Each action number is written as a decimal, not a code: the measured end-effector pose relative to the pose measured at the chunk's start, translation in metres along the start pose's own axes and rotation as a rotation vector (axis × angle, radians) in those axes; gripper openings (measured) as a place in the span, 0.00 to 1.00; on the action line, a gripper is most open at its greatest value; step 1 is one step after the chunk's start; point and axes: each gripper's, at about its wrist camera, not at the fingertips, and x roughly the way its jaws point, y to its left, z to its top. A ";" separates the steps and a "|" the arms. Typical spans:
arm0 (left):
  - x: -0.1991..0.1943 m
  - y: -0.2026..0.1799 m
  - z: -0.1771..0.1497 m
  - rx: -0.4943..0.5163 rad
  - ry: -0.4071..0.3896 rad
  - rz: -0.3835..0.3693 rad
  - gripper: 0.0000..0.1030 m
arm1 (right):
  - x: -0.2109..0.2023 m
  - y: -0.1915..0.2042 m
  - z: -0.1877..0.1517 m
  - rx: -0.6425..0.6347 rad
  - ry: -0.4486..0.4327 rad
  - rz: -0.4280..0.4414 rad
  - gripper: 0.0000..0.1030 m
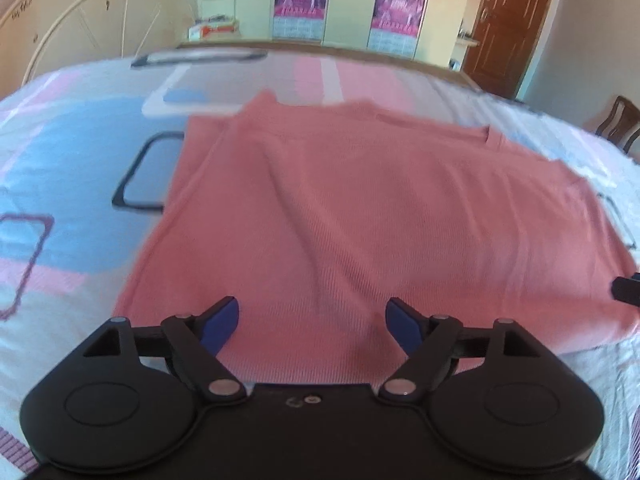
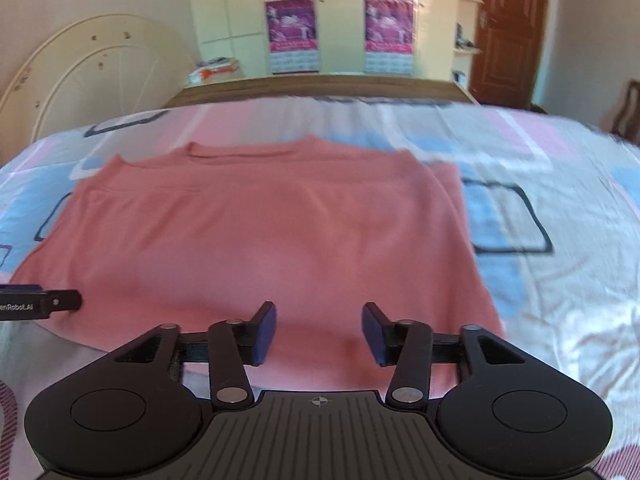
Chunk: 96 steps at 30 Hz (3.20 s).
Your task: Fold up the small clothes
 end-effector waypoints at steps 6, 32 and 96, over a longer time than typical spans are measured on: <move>0.000 0.000 0.023 0.030 -0.069 -0.011 0.82 | 0.014 0.038 0.021 -0.028 -0.044 0.027 0.52; 0.023 0.045 0.017 0.032 -0.031 0.029 0.75 | 0.085 0.083 0.036 -0.063 -0.011 0.023 0.52; 0.058 0.108 -0.016 -0.689 -0.129 -0.351 0.13 | 0.096 0.103 0.034 -0.099 -0.007 -0.053 0.60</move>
